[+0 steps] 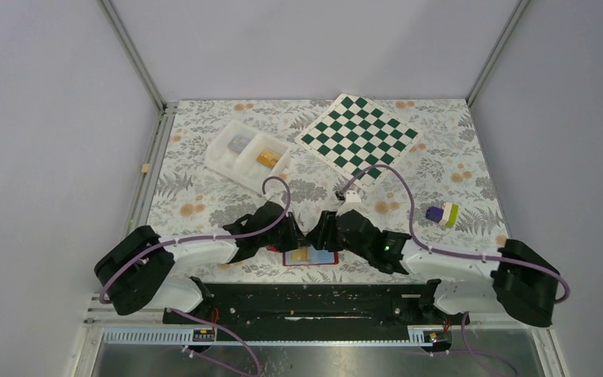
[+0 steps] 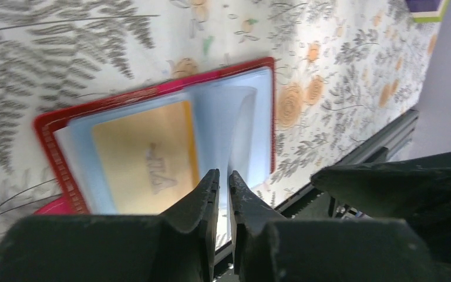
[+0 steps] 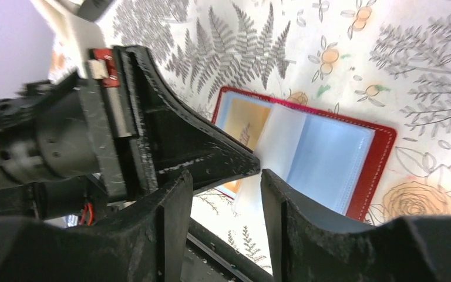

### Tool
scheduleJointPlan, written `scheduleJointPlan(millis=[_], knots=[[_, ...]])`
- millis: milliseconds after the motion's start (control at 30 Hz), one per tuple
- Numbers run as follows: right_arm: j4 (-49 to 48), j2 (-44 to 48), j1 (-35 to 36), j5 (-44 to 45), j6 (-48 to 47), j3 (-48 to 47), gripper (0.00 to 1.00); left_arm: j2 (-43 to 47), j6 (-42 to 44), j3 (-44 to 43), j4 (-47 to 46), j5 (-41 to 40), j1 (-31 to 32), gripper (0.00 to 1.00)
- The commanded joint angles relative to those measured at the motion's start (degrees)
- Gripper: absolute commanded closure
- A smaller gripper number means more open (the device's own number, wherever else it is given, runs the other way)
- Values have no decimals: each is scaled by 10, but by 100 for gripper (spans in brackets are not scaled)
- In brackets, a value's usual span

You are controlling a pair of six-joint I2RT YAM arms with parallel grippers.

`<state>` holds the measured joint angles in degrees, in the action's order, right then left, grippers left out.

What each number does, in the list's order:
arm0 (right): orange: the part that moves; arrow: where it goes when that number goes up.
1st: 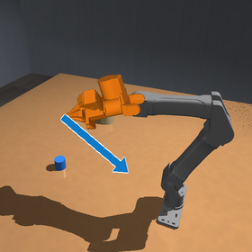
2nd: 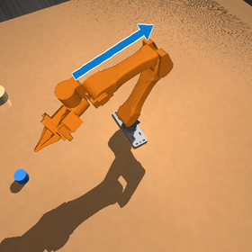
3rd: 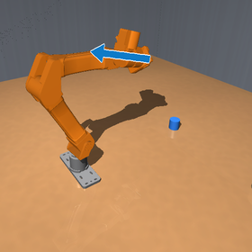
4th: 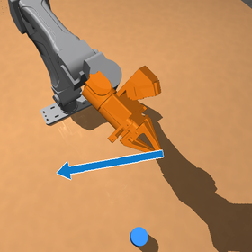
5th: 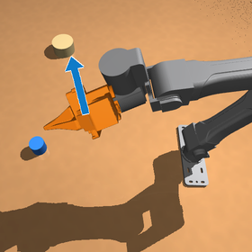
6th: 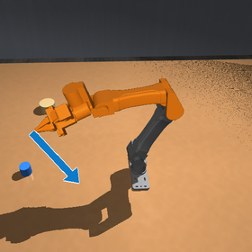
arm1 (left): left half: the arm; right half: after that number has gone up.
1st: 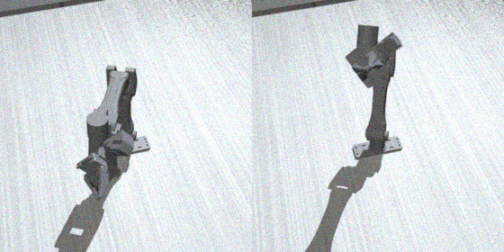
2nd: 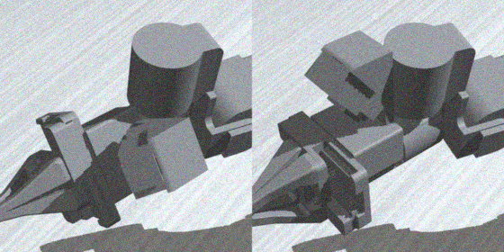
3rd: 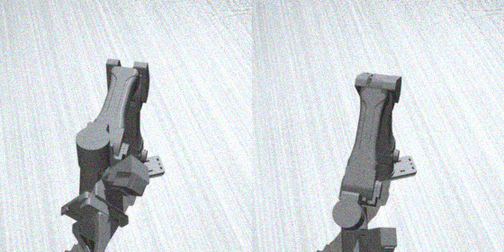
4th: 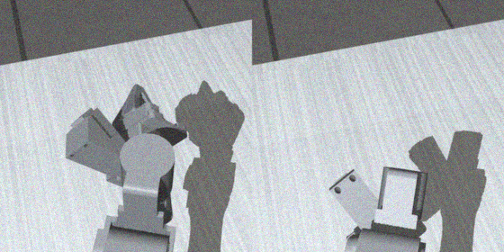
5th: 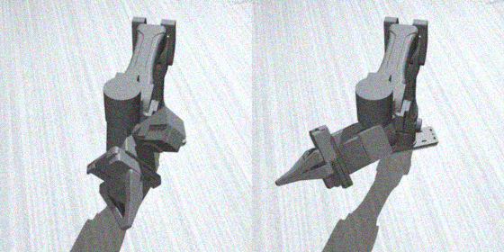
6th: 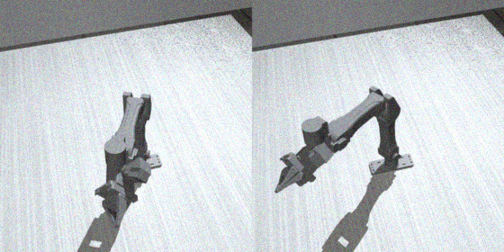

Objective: Take the credit cards out of the card holder
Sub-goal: Remove the credit card from the card holder.

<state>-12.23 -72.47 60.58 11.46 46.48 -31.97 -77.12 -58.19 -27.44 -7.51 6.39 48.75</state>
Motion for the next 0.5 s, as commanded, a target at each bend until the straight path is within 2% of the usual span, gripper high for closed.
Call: scheduleJointPlan(millis=[0, 200, 467], knots=[[24, 83, -5, 56, -6, 21, 46, -24, -12, -29, -75, 36, 12, 88], [43, 135, -5, 58, -11, 30, 46, -55, -17, -45, -132, 57, 36, 87], [52, 151, -5, 52, -16, 27, 47, -75, -16, -43, -175, 83, 37, 85]])
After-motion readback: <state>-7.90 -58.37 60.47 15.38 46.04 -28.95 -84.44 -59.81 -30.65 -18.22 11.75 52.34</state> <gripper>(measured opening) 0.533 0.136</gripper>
